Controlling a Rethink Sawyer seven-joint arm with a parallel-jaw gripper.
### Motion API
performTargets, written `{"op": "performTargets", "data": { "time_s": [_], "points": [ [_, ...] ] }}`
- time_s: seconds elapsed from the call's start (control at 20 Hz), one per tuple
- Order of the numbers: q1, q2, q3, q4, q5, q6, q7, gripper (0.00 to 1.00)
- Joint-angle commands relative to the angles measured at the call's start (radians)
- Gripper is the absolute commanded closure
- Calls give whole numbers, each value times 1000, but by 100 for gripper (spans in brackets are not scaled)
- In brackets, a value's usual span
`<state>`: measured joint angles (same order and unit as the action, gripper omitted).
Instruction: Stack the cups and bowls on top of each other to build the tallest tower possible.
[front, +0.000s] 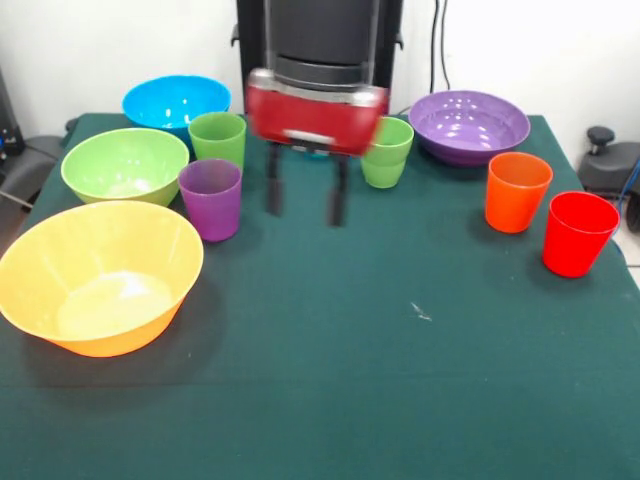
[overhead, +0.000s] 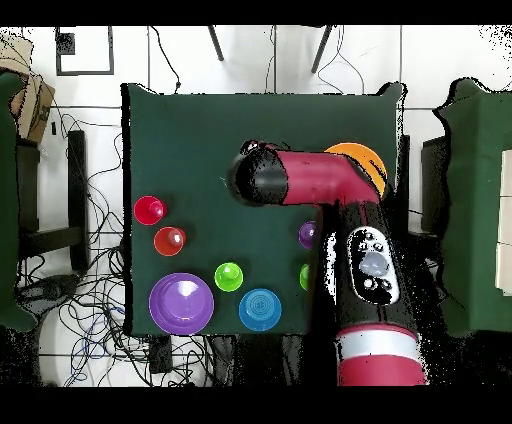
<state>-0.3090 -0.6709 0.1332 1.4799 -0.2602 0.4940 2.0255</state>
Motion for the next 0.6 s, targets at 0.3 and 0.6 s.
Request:
{"op": "performTargets", "data": {
  "time_s": [0.3,0.6],
  "points": [
    [223,185,-77,-311,141,177,282,0],
    [277,216,-121,-363,188,197,300,0]
  ]
}}
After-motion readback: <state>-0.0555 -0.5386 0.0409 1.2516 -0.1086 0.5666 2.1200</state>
